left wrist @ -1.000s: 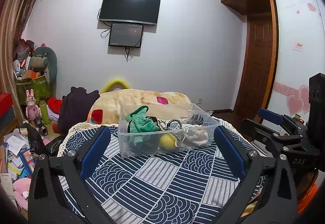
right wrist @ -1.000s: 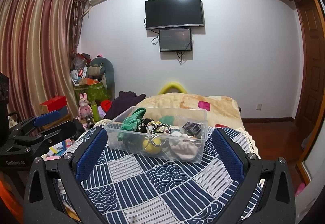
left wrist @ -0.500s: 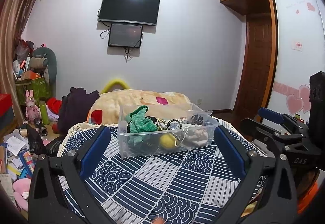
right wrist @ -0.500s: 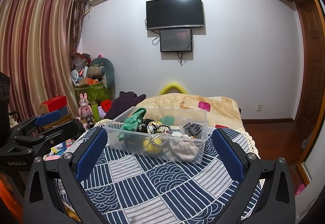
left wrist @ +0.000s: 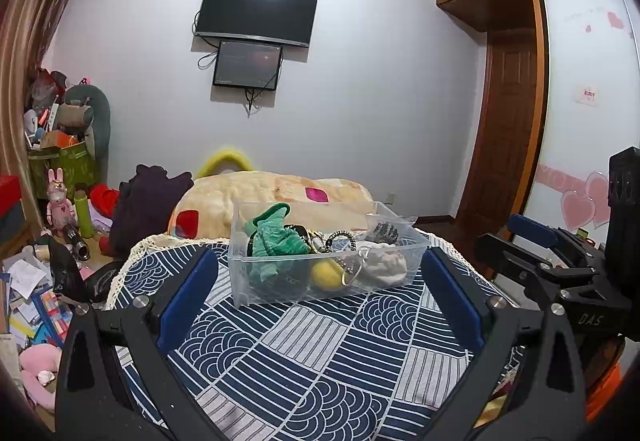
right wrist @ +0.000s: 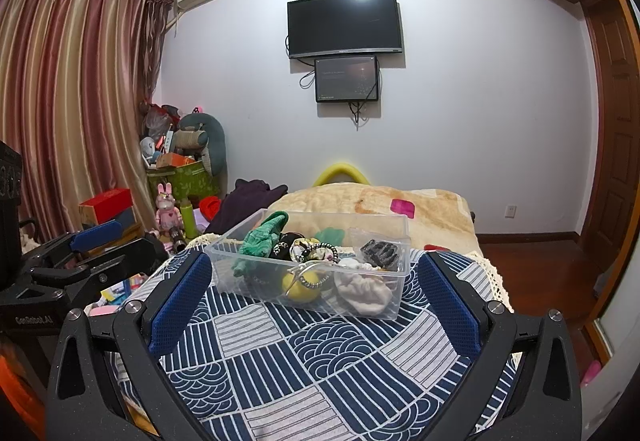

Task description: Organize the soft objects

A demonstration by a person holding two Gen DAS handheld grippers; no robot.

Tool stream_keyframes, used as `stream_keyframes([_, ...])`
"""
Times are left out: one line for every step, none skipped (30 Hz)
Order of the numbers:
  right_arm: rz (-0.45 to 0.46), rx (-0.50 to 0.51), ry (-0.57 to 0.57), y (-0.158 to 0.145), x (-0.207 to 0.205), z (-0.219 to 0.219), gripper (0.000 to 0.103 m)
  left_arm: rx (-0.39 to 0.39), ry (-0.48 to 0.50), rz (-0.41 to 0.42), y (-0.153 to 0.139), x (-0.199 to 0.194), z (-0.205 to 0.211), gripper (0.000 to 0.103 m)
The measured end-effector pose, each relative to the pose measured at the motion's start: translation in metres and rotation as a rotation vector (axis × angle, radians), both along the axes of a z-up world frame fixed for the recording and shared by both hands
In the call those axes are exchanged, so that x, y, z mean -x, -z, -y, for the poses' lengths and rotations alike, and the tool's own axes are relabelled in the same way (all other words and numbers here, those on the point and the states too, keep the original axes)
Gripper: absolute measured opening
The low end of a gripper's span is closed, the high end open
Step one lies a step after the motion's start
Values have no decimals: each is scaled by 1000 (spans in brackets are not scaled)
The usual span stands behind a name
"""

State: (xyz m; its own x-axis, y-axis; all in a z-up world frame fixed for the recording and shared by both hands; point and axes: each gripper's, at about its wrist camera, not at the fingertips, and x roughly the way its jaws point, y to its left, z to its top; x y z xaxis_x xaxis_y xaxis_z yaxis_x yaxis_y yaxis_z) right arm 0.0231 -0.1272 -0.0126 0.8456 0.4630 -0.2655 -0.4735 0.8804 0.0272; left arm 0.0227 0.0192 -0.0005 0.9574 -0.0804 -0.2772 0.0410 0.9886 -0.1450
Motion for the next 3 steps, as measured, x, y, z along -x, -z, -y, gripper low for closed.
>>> stream_keyframes([0,1,0,0,0,0,103,3,0,-2,0,0,0,103])
stream_keyframes([1,2,1,0,0,0,103,4,2,-5,0,-1,0,103])
stream_keyframes([1,2,1,0,0,0,103,5,5,-9,0,-1,0,103])
